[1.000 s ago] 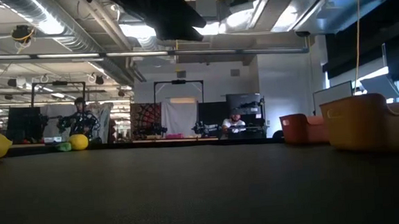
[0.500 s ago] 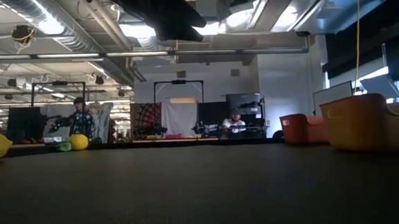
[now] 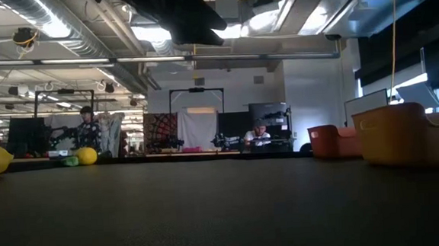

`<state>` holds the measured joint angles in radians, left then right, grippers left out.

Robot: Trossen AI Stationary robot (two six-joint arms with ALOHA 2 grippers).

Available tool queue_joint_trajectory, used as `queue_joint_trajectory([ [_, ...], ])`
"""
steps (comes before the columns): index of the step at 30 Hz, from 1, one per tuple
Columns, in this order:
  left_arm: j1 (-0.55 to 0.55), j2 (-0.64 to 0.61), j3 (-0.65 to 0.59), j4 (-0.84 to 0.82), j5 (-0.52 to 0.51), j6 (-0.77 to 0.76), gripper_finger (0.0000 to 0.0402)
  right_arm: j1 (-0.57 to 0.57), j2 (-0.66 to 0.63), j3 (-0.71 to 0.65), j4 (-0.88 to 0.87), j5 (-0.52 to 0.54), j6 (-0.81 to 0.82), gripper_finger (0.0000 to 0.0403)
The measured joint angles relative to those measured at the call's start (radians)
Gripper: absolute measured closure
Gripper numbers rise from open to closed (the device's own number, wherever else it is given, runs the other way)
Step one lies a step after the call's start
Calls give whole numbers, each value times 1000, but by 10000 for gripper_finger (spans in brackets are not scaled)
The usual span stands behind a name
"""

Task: Sort produce into baskets
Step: Put the top right yellow lemon into the black bin, then put the center yellow lemon into the black bin

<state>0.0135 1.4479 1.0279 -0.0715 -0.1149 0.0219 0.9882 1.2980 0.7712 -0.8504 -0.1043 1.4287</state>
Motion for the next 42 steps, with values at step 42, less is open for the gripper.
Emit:
queue_joint_trajectory([
  [42, 0, 0, 0, -8, 0, 7, 102, -8, 11, 1, 62, -75, -12, 133],
])
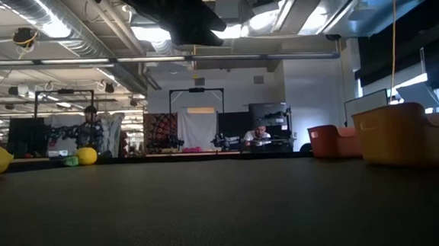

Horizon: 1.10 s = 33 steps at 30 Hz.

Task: Sort produce into baskets
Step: Put the center yellow lemon into the black bin

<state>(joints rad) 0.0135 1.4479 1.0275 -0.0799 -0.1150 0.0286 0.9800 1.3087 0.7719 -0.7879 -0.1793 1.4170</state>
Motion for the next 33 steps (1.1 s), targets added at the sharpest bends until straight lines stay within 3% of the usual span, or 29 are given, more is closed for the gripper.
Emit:
queue_joint_trajectory([
  [15, 0, 0, 0, 0, 0, 7, 102, -116, -133, 1, 53, -200, 49, 133],
  [25, 0, 0, 0, 1, 0, 8, 102, -229, -289, 1, 155, -138, 36, 133],
  [33, 0, 0, 0, 0, 0, 8, 102, -354, -347, 2, 277, -82, -110, 133],
])
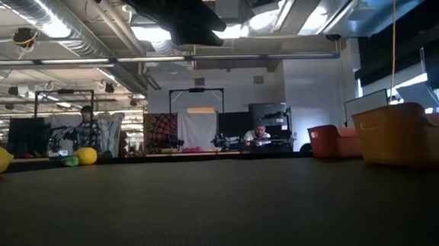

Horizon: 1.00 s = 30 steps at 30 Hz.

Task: Sort produce into baskets
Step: Put the center yellow lemon into the black bin

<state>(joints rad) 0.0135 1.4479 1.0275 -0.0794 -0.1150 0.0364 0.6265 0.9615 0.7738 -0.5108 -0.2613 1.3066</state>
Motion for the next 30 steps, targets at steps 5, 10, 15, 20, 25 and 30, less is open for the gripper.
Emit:
queue_joint_trajectory([
  [5, 0, 0, 0, 0, 0, 0, 102, -92, 5, 0, 15, 91, -142, 133],
  [10, 0, 0, 0, -6, 0, -9, 102, -195, 15, 0, 17, 232, -345, 133],
  [15, 0, 0, 0, -34, 0, -32, 102, -271, 30, 0, 34, 400, -544, 133],
  [20, 0, 0, 0, -83, 0, -81, 102, -338, 45, 0, 95, 558, -744, 133],
  [25, -7, 0, 0, -194, 0, -145, 102, -392, 72, 0, 214, 627, -917, 133],
  [30, -15, 0, 0, -350, 1, -249, 102, -433, 122, 0, 341, 627, -1023, 133],
])
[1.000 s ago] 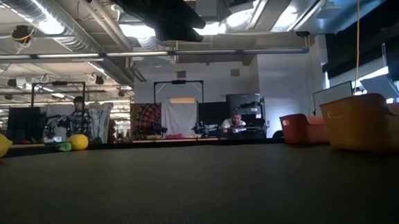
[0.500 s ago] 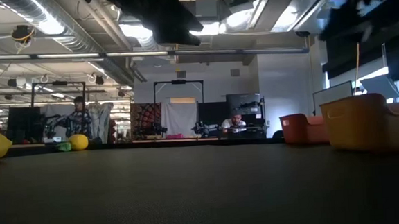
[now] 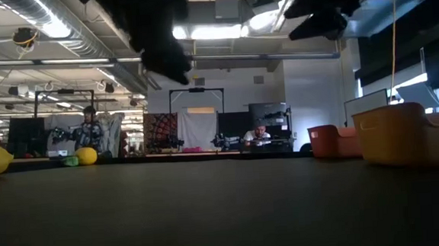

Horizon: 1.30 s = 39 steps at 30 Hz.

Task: Sort produce into baskets
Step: Put the center yellow lemon into the black bin

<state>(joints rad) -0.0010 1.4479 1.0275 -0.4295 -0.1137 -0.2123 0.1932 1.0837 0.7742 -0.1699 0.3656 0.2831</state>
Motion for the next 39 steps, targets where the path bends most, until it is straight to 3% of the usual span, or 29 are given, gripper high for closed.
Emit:
queue_joint_trajectory([
  [15, -33, -60, 0, -515, 8, -302, 102, -37, 166, 0, 51, -11, -54, 133],
  [26, -35, -63, 0, -914, 8, -463, 102, -37, 185, 0, 83, -52, -47, 133],
  [33, -2, -63, -15, -982, 11, -462, 103, -37, 185, 0, 112, -63, -46, 133],
  [39, 57, -62, -105, -970, 57, -412, 103, -37, 185, 0, 112, -72, -45, 133],
])
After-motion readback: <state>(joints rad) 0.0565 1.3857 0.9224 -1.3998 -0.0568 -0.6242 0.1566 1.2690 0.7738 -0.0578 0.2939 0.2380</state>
